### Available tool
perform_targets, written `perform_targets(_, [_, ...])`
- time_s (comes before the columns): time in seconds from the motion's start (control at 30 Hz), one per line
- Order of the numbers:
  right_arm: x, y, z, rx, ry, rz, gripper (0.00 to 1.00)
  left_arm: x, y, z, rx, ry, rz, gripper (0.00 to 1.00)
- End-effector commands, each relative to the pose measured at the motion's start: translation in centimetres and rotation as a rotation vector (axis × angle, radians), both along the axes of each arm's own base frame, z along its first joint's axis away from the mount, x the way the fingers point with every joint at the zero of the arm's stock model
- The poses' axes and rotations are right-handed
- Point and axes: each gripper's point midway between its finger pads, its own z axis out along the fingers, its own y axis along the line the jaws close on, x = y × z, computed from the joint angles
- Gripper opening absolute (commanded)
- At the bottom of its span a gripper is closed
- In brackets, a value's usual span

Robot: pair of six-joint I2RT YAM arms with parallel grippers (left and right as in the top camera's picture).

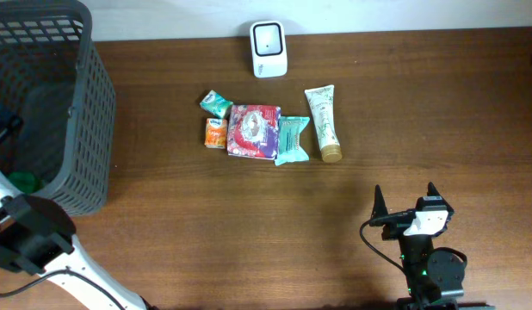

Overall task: Scan the item barcode
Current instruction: 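Carry teal pack to scanner, place above orange pack, then reach left gripper into basket and grasp green bottle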

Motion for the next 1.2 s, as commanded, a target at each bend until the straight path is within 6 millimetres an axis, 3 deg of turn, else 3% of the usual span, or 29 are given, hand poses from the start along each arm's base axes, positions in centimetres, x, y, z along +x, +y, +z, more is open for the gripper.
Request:
perform_targets(0.0, [0.0, -0.2, -0.3, 0.0, 0.007, -0.011, 0.99, -1.2, 0.8, -1.7, -0.014, 0.043, 0.049, 0.99])
perform_targets(0.23, [0.0, -0.2, -0.3, 0.0, 0.007, -0.011, 0.99, -1.6, 0.7, -6.7, -0.061, 0.108, 0.05, 0.99])
perform_targets(0.43, [0.0, -0.2, -0.3, 0.0, 0.007, -0.011, 0.99, -3.0, 1.7, -8.3, -0.015, 0.18, 0.065, 0.99])
perform_targets(0.67, [0.0, -0.2, -0.3, 0.0, 0.007, -0.011, 0.99, -2.8, 1.8, -10.4, -0.018, 0.185, 0.059, 1.0])
perform_targets(0.83, [0.0, -0.2, -0.3, 0.0, 0.007, -0.011, 0.99, -2.7, 1.5, -10.8, -0.043, 0.18, 0.055, 0.9])
perform_targets(0.93, [0.0, -0.2, -0.3, 0.0, 0.007, -0.011, 0.99, -2.7, 1.0, -11.6, -0.079, 0.188, 0.049, 0.69])
perform_targets(1.17, [0.0, -0.2, -0.3, 0.0, 0.007, -0.011, 0.99, -2.8, 0.1, -12.7, -0.134, 0.202, 0.046, 0.74])
